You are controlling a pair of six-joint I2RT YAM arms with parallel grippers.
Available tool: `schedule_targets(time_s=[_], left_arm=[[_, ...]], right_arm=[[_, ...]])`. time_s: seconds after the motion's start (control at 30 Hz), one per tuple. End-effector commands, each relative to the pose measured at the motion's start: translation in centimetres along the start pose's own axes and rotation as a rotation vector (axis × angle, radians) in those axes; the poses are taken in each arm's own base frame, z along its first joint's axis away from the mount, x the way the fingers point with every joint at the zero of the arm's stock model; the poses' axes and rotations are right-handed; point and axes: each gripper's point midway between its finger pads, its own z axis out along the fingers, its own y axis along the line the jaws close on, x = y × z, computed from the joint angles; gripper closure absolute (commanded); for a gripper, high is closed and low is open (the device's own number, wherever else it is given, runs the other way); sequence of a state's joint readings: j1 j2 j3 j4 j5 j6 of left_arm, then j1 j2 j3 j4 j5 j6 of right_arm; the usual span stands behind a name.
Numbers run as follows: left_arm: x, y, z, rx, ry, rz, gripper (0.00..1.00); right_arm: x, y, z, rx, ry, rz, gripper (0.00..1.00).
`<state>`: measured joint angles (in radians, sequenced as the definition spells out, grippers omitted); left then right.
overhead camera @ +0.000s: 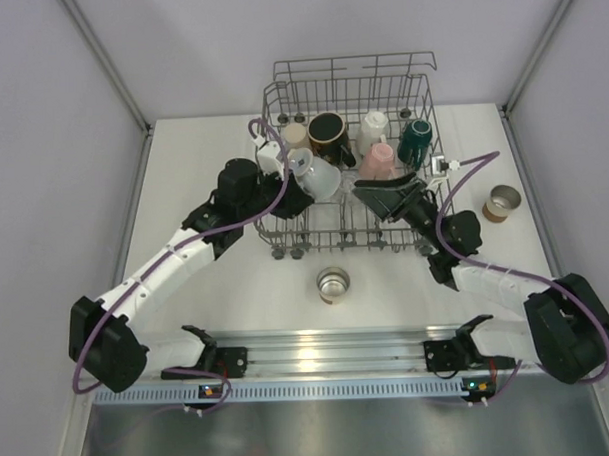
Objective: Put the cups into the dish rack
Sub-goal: Pass the cup from the right arm to the left, then place the cup upside down on the dish rack
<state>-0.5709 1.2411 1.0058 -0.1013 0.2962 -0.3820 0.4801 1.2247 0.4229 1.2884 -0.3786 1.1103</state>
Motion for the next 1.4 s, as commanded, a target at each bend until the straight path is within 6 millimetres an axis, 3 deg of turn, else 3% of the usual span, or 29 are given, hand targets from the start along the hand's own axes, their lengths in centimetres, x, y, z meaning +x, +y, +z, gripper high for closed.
schedule_targets(time_s=[0.0, 0.03, 0.1, 0.17, 0.3, 0.4, 0.53, 0.6, 0.67, 0.7, 0.73, 0.87, 1.1, 1.37], left_arm=[[-3.7, -0.6, -2.0, -0.026, -0.100, 0.162, 1.00], [-3.2, -0.3, -2.2, -0.036, -0.083, 0.179, 1.00], [-2.2, 0.7, -2.4, -0.068, -0.050, 0.231, 1.00], [-1.3, 1.5, -2.8, -0.094, -0.026, 0.270, 1.00], [-0.1, 3.3, -2.8, -0.165, -0.001, 0.287, 1.00], [0.5, 3.2, -2.0, -0.134, 0.021, 0.283, 1.00], [0.6, 2.0, -0.5, -0.053, 0.039, 0.270, 1.00], [0.3, 1.2, 0.1, -0.007, 0.030, 0.264, 1.00], [0.2, 0.6, 0.8, 0.030, 0.035, 0.262, 1.00], [0.2, 0.5, 1.1, 0.040, 0.037, 0.264, 1.00], [0.6, 0.6, 1.6, 0.042, 0.053, 0.264, 1.00], [1.1, -0.3, 2.7, 0.081, 0.080, 0.282, 1.00], [2.2, -1.5, 4.3, 0.128, 0.118, 0.307, 1.00], [4.1, -0.9, 6.4, 0.118, 0.180, 0.305, 1.00]], right_arm=[[-2.2, 2.5, -0.3, -0.070, -0.069, -0.198, 0.15], [-1.6, 0.9, -0.5, -0.001, -0.038, -0.198, 0.15], [-2.0, 0.4, -0.9, 0.053, -0.040, -0.264, 0.14], [-1.2, -1.9, -1.6, 0.175, 0.022, -0.255, 0.14], [-2.0, -1.2, -2.6, 0.225, 0.043, -0.331, 0.12], [-2.3, -1.3, -3.6, 0.261, 0.056, -0.393, 0.10], [-3.0, -1.3, -4.8, 0.309, 0.076, -0.429, 0.08], [-3.3, 0.2, -4.2, 0.288, 0.105, -0.452, 0.07], [-2.6, -0.3, -4.7, 0.341, 0.168, -0.476, 0.07], [-3.6, 0.6, -4.4, 0.355, 0.143, -0.501, 0.06], [-3.4, -0.2, -5.1, 0.407, 0.169, -0.519, 0.05], [-5.5, 0.5, -6.2, 0.495, 0.120, -0.594, 0.02], [-6.5, 0.4, -7.9, 0.570, 0.061, -0.643, 0.01], [-6.5, 0.5, -8.1, 0.582, 0.057, -0.675, 0.01]])
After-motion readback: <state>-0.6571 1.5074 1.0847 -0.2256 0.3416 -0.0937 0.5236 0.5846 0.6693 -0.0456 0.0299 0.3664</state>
